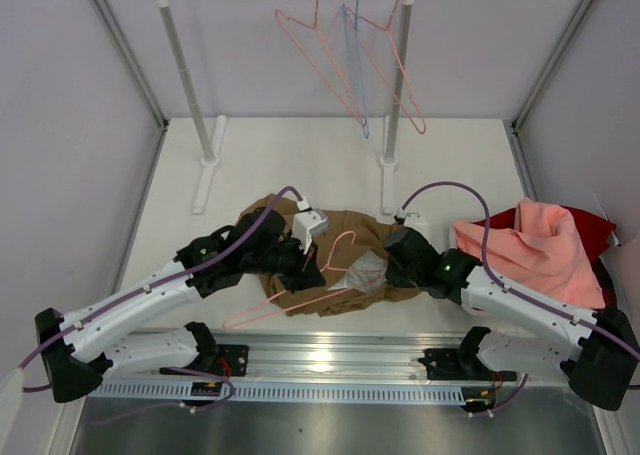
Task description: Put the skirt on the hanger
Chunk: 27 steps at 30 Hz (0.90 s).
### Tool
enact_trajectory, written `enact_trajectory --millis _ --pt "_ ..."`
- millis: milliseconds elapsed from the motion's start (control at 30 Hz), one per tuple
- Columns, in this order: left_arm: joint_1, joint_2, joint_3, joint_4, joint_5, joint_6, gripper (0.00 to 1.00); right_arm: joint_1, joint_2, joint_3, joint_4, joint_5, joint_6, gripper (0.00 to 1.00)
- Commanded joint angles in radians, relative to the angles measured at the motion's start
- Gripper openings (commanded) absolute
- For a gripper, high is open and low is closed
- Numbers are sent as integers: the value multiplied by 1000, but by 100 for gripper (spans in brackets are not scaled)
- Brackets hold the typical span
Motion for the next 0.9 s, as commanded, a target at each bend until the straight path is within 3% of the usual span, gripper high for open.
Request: enact_trajectory --millis 0,433,700,867 --pt "-7 -23 20 40 9 11 0 6 -15 -8 31 10 25 24" --pt "-7 -39 -9 79 23 10 0 6 4 -3 39 20 19 21" --pt "-7 -49 -15 82 12 11 0 5 10 9 31 40 24 6" --pt "-7 -57 -29 90 3 7 0 5 13 21 18 66 27 4"
